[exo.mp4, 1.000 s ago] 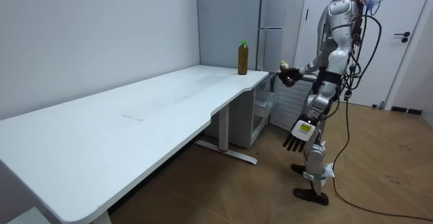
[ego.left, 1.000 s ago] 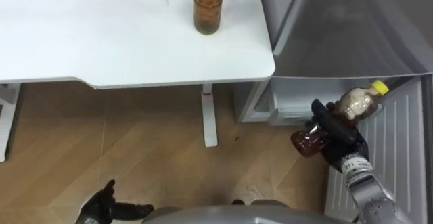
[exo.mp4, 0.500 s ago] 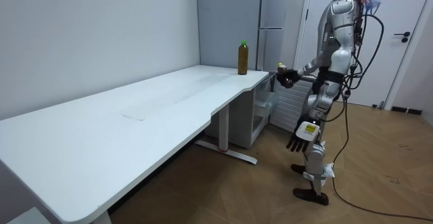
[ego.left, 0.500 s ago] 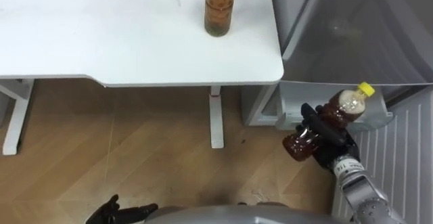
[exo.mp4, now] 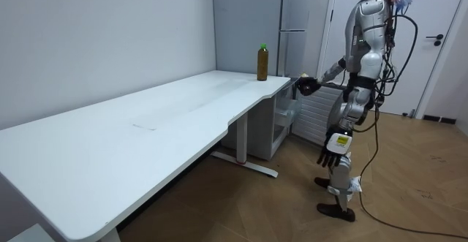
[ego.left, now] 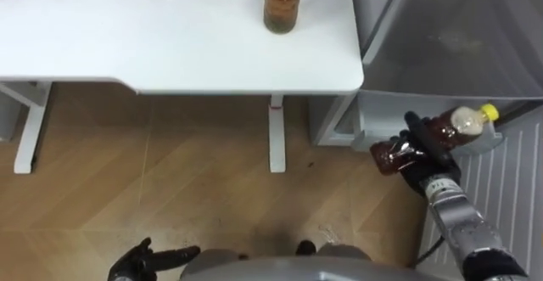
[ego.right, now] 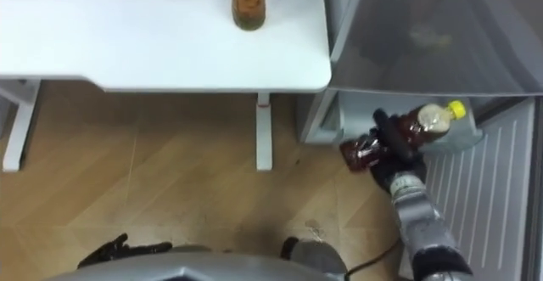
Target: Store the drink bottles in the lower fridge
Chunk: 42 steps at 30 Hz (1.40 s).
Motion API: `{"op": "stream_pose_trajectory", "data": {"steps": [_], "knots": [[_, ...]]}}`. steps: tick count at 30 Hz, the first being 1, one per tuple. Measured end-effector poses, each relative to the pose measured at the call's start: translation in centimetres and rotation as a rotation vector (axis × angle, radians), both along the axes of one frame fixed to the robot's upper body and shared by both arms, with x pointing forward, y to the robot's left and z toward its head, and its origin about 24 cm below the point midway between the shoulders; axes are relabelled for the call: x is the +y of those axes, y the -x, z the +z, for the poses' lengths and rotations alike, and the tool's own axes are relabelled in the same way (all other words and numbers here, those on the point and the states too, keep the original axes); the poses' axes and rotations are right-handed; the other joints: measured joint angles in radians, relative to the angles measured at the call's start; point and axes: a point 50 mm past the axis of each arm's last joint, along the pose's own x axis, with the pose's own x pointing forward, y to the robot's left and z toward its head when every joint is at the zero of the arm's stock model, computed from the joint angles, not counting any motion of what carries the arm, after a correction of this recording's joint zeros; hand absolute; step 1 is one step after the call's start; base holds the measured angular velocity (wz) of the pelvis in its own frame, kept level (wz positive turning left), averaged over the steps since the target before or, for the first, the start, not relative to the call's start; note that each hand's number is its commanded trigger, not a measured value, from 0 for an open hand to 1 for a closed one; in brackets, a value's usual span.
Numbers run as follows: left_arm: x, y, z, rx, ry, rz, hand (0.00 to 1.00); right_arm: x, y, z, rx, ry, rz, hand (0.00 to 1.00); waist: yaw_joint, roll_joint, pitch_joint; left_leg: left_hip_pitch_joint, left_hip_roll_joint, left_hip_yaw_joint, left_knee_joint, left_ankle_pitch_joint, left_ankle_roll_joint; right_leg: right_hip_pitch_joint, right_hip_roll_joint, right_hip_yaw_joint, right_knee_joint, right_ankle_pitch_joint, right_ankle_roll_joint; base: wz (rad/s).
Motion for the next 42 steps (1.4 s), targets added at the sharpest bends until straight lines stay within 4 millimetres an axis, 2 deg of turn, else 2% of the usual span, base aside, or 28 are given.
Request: {"op": "stream_pose_trajectory", "data": {"steps": [3, 8, 12, 18, 23, 27, 29, 33, 42], "knots": [[0.0, -0.7, -0.1, 0.013, -0.007, -0.001, 0.00, -0.6, -1.7, 0.5, 0.010, -0.025, -0.062, 1.00, 0.000, 0.003, 0.0027, -0.062, -0.006, -0.005, 0.031, 0.005, 0.005, -0.056, -0.011, 0.001, 0.028, -0.001, -0.002, 0.09], [-0.2, -3.4, 0.2, -0.017, -0.005, -0.021, 0.00, -1.3, -4.9, 2.1, -0.011, -0.060, -0.149, 1.00, 0.020, -0.001, 0.0161, -0.182, -0.012, 0.002, 0.092, 0.008, 0.009, -0.179, -0.032, 0.000, 0.095, -0.003, -0.007, 0.04], [-0.4, -4.1, 0.2, -0.013, -0.020, -0.032, 0.00, -1.2, -6.5, 3.2, -0.036, -0.101, -0.190, 1.00, 0.023, -0.004, 0.0186, -0.246, -0.019, 0.006, 0.119, 0.010, 0.012, -0.255, -0.047, 0.006, 0.145, -0.011, -0.014, 0.01], [-0.6, -6.8, 0.7, -0.052, -0.046, -0.032, 0.00, -1.8, -8.6, 5.2, -0.073, -0.160, -0.255, 1.00, 0.045, -0.021, 0.0322, -0.361, -0.028, 0.016, 0.174, 0.013, 0.016, -0.380, -0.071, 0.012, 0.221, -0.027, -0.021, 0.04], [-0.8, -7.4, 0.8, -0.057, -0.055, -0.036, 0.00, -3.0, -10.4, 7.6, -0.132, -0.178, -0.298, 1.00, 0.045, -0.022, 0.0334, -0.429, -0.037, 0.016, 0.173, 0.026, 0.019, -0.452, -0.083, 0.010, 0.230, -0.026, -0.022, 0.08], [-0.8, -7.2, 0.7, -0.044, -0.069, -0.027, 0.00, -3.4, -10.8, 8.2, -0.119, -0.173, -0.310, 1.00, 0.045, -0.023, 0.0340, -0.457, -0.037, 0.017, 0.179, 0.027, 0.020, -0.478, -0.084, 0.009, 0.233, -0.025, -0.022, 0.00], [-0.8, -7.4, 0.8, -0.043, -0.084, -0.032, 0.00, -3.3, -11.3, 8.8, -0.125, -0.181, -0.313, 1.00, 0.047, -0.028, 0.0368, -0.471, -0.037, 0.028, 0.183, 0.027, 0.020, -0.499, -0.088, 0.011, 0.248, -0.025, -0.022, 0.00], [-0.9, -7.9, 0.9, -0.052, -0.089, -0.043, 0.00, -3.0, -12.3, 9.8, -0.142, -0.206, -0.317, 1.00, 0.047, -0.029, 0.0373, -0.491, -0.037, 0.030, 0.184, 0.027, 0.020, -0.519, -0.088, 0.009, 0.247, -0.025, -0.022, 0.01], [-0.6, -7.7, 0.9, -0.028, -0.099, -0.034, 0.00, -3.6, -12.8, 10.8, -0.138, -0.244, -0.365, 1.00, 0.063, -0.028, 0.0397, -0.514, -0.041, 0.040, 0.203, 0.027, 0.022, -0.549, -0.102, 0.011, 0.282, -0.030, -0.023, 0.01]]}}
